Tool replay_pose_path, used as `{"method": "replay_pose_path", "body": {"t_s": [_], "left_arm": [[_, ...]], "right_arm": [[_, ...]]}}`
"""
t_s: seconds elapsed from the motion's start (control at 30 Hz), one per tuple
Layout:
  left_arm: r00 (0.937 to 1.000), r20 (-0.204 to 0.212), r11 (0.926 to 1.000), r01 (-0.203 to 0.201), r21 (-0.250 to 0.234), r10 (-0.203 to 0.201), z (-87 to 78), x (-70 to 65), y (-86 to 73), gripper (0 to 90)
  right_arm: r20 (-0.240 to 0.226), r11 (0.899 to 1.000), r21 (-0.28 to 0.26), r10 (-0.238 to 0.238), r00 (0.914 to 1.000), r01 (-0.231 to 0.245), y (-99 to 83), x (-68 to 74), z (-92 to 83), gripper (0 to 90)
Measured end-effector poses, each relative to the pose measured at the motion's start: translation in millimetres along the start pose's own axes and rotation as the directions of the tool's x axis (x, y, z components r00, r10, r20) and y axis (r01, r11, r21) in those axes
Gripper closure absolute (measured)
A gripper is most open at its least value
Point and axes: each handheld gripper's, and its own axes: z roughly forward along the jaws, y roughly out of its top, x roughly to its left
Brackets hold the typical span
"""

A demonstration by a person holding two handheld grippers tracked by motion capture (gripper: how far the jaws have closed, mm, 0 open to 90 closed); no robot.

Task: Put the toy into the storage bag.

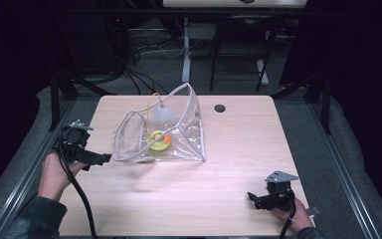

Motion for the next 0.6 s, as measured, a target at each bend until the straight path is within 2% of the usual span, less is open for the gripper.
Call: {"method": "replay_pose_path", "body": {"t_s": [0.23, 0.33, 0.4, 0.5, 0.6], "left_arm": [[0.9984, 0.007, 0.9984, 0.056, -0.004, -0.056, 18.3, 4.4, -28.2, 0.0], [0.9992, -0.001, 0.9992, 0.040, -0.009, -0.040, 28.2, 4.9, -39.6, 0.0], [0.9988, 0.002, 0.9985, 0.048, -0.024, -0.048, 35.7, 4.3, -48.3, 0.0], [0.9986, -0.006, 0.9986, 0.052, -0.008, -0.052, 48.6, 2.3, -58.9, 0.0], [0.9977, -0.001, 0.9973, 0.068, -0.029, -0.068, 58.3, 2.0, -70.3, 0.0]], "right_arm": [[0.002, 1.000, 0.000, 0.001, 1.0000, -0.001, 0.0, 0.1, 0.0, 0.0], [0.001, 1.000, -0.001, 0.001, 1.0000, -0.001, 0.0, 0.1, 0.0, 0.0], [0.002, 1.000, -0.001, 0.001, 1.0000, -0.001, 0.0, 0.0, 0.0, 0.0], [0.001, 1.000, -0.001, 0.002, 1.0000, -0.002, 0.0, 0.1, 0.0, 0.0], [0.001, 1.000, 0.000, 0.001, 1.0000, -0.001, 0.0, 0.1, 0.0, 0.0]]}}
